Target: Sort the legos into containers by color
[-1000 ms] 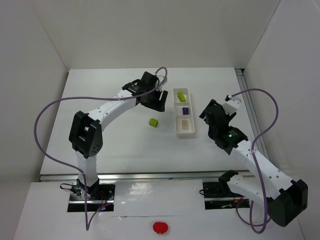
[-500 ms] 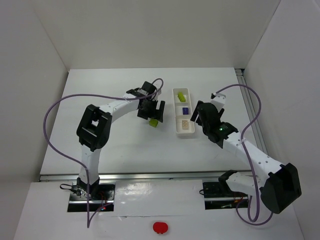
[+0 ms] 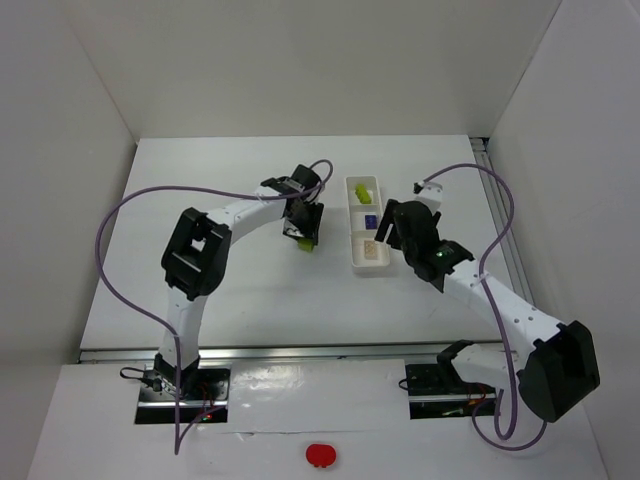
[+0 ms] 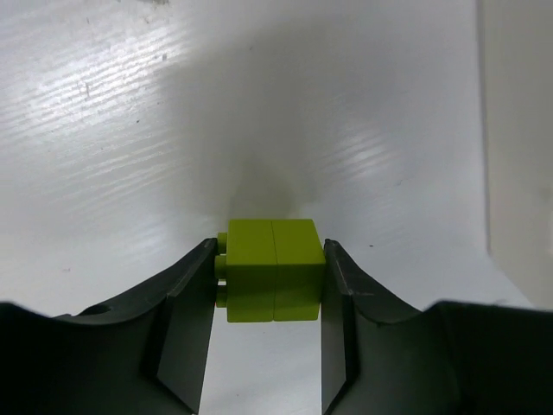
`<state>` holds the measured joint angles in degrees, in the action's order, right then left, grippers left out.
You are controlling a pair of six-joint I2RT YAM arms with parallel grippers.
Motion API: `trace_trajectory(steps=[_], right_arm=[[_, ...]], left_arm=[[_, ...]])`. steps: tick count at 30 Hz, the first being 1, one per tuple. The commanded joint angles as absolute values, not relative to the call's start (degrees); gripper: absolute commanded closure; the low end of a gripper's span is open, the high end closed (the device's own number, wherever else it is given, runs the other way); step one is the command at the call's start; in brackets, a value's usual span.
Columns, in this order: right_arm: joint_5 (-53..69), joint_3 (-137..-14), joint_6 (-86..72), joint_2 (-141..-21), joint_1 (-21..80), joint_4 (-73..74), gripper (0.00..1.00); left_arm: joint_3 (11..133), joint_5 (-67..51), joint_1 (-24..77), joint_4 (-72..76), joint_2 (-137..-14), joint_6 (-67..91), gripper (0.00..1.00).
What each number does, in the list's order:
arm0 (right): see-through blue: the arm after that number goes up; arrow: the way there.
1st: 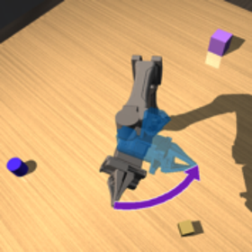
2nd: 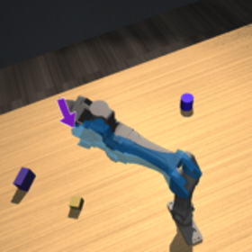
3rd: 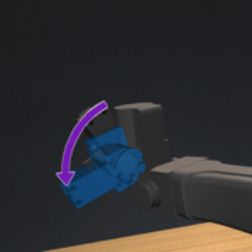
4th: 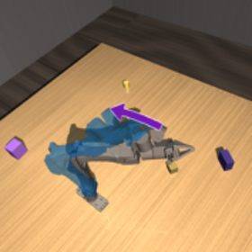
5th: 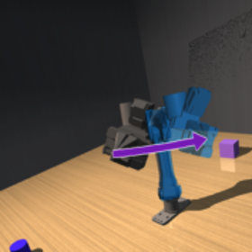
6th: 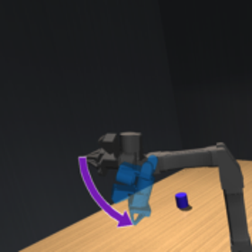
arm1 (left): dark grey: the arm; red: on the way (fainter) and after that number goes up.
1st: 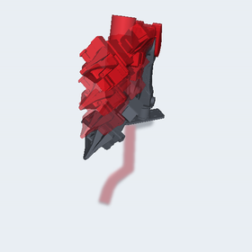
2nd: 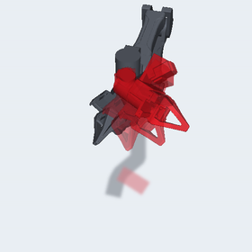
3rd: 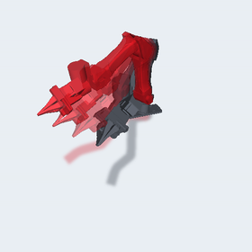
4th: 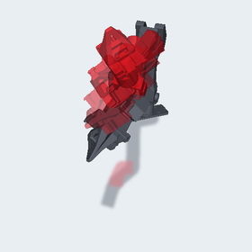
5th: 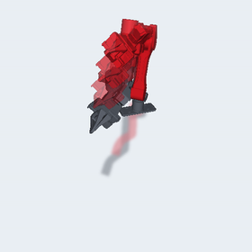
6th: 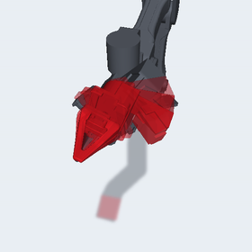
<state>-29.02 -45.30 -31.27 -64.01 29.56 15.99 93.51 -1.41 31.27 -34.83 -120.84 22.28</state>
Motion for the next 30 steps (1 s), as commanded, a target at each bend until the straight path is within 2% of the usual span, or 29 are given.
trace_trajectory(steps=[1,3,4,5,6,10,16,21,30], right_arm=[[-20.51,-50.18,-26.55,-65.04,28.75,11.26,0.21],[-10.53,-53.51,-25.06,-66.79,27.44,10.63,0.19],[-6.89,-54.74,-24.53,-67.41,26.81,10.63,0.19],[-3.11,-57.11,-23.91,-68.72,26.2,10.63,0.18],[3.45,-58.35,-23.91,-69.51,24.63,10.63,0.18],[17.2,-61.44,-27.06,-71.81,19.52,8.0,0.16],[37.23,-64.69,-35.24,-79.44,11.7,5.8,0.16],[42.97,-66.27,-40.32,-85.94,11.69,3.7,0.16],[48.33,-66.27,-45.6,-90.7,14.77,-4.12,0.16]], left_arm=[[98.43,-0.69,30.5,-37.62,-116.2,19.61,0.74],[99.75,-5.77,29.36,-37.62,-113.57,16.28,0.87],[99.76,-10.85,28.75,-37.01,-112.34,11.82,0.9],[100.28,-11.86,28.74,-37.0,-110.24,9.69,0.97],[100.28,-13.0,28.74,-37.0,-109.34,7.49,1.0],[99.76,-16.25,28.74,-37.53,-105.91,0.45,1.0],[97.56,-28.11,27.51,-39.37,-103.8,-5.36,1.0],[99.4,-30.76,28.04,-42.01,-103.28,-8.43,1.0],[99.4,-32.95,28.56,-42.54,-102.74,-9.67,1.0]])
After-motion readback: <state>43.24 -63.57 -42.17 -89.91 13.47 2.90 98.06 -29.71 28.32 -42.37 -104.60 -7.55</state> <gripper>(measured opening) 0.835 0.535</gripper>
